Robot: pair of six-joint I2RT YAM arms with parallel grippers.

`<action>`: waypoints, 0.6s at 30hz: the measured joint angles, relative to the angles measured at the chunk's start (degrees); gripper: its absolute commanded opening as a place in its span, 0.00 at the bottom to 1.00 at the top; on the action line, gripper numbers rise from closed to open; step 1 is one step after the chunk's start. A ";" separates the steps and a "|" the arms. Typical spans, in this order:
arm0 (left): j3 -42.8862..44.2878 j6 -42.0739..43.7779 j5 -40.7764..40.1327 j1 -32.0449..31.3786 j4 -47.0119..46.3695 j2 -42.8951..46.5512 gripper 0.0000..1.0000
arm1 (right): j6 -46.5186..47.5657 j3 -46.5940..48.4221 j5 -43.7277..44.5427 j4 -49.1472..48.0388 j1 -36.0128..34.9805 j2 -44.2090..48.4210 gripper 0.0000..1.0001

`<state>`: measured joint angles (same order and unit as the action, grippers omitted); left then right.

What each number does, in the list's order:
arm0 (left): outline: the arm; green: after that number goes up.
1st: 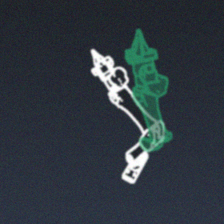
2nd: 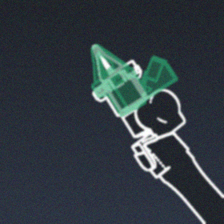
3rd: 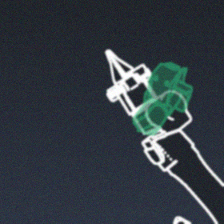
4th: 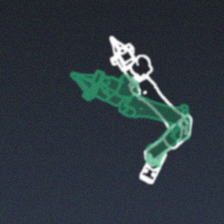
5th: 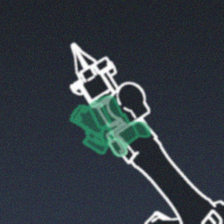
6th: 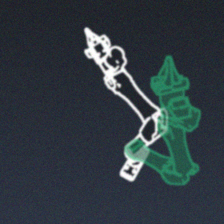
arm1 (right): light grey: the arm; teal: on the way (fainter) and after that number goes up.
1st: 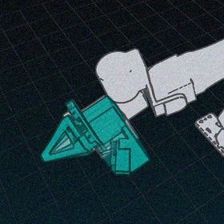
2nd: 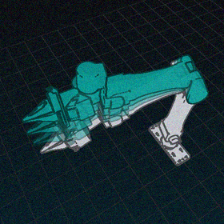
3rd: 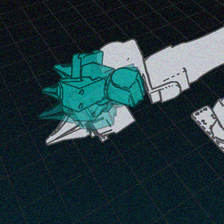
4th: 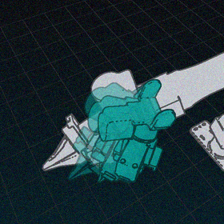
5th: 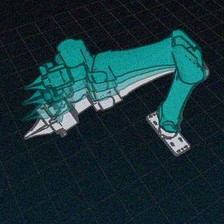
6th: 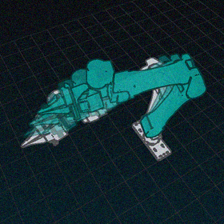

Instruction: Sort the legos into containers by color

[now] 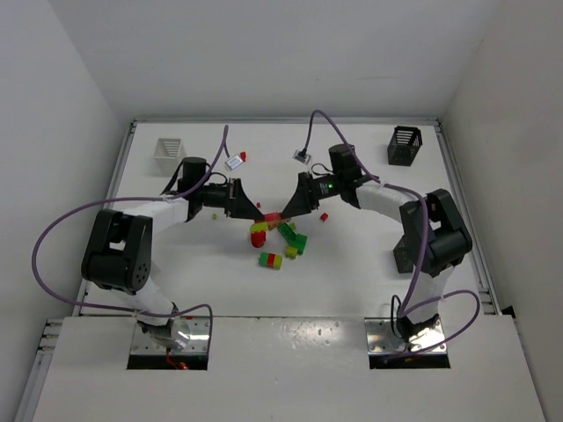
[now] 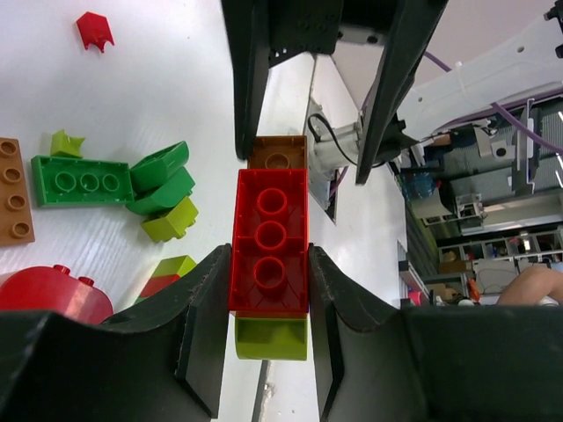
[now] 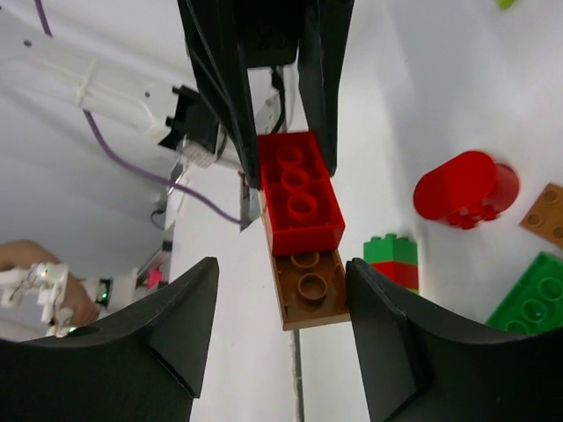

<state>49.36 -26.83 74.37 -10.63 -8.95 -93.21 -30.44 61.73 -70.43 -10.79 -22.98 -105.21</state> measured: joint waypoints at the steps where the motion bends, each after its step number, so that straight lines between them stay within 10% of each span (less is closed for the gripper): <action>1: 0.17 0.04 0.00 -0.04 0.04 0.00 0.00 | 0.57 0.02 -0.57 0.98 -0.15 -0.26 0.61; 10: 2.32 2.16 0.48 -1.95 1.62 -0.22 0.00 | 20.04 9.60 -2.71 25.42 -1.51 -5.20 0.67; 18: 2.58 4.15 0.26 -3.34 3.32 -0.55 0.00 | 34.42 14.29 -3.54 41.24 -1.92 -7.61 0.17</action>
<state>51.94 -22.68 74.63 -13.98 -5.63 -93.76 3.99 76.03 -73.97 30.46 -24.91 -112.81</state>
